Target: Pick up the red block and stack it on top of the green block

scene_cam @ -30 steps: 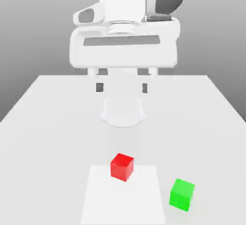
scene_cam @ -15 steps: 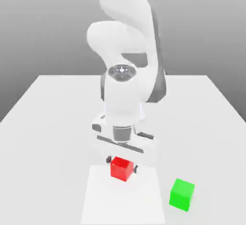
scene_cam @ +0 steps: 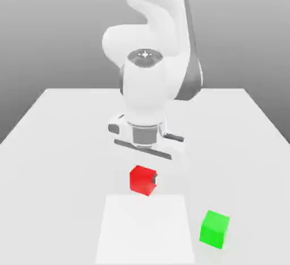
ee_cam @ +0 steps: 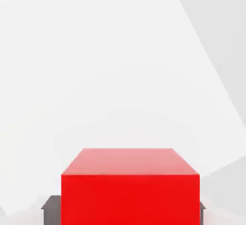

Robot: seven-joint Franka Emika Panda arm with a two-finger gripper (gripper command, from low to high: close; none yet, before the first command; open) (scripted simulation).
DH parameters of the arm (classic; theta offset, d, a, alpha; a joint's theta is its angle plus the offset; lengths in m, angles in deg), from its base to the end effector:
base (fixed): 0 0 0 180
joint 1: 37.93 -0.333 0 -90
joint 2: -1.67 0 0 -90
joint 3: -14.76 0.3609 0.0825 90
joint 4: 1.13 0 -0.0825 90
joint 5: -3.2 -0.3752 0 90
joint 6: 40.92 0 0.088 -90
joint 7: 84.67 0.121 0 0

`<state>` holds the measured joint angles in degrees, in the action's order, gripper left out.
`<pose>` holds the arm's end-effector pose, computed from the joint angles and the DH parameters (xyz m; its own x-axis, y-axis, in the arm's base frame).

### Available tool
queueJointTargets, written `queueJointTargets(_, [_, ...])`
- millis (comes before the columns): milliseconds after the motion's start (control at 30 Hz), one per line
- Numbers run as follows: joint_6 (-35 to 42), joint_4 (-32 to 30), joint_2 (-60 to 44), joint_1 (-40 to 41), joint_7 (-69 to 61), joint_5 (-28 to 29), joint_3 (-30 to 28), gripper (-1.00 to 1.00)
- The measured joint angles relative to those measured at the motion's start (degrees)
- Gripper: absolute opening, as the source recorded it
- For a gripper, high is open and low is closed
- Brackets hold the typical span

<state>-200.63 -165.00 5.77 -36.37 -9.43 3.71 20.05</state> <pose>0.3508 0.0226 0.2541 0.3248 -0.9457 0.0090 -0.9458 -0.3248 0.0038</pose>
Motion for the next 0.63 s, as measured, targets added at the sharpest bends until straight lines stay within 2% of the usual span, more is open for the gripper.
queueJointTargets(333, [8.89,15.2,-6.32,-10.1,10.75,0.74,5.57,-1.0])
queueJointTargets(500, [2.42,17.14,-14.73,-11.19,14.3,4.22,4.31,-1.0])
queueJointTargets(533, [0.72,17.23,-16.58,-11.56,14.91,5.05,3.81,1.0])
queueJointTargets(633, [0.72,17.23,-16.58,-11.56,14.91,5.05,3.81,1.0])
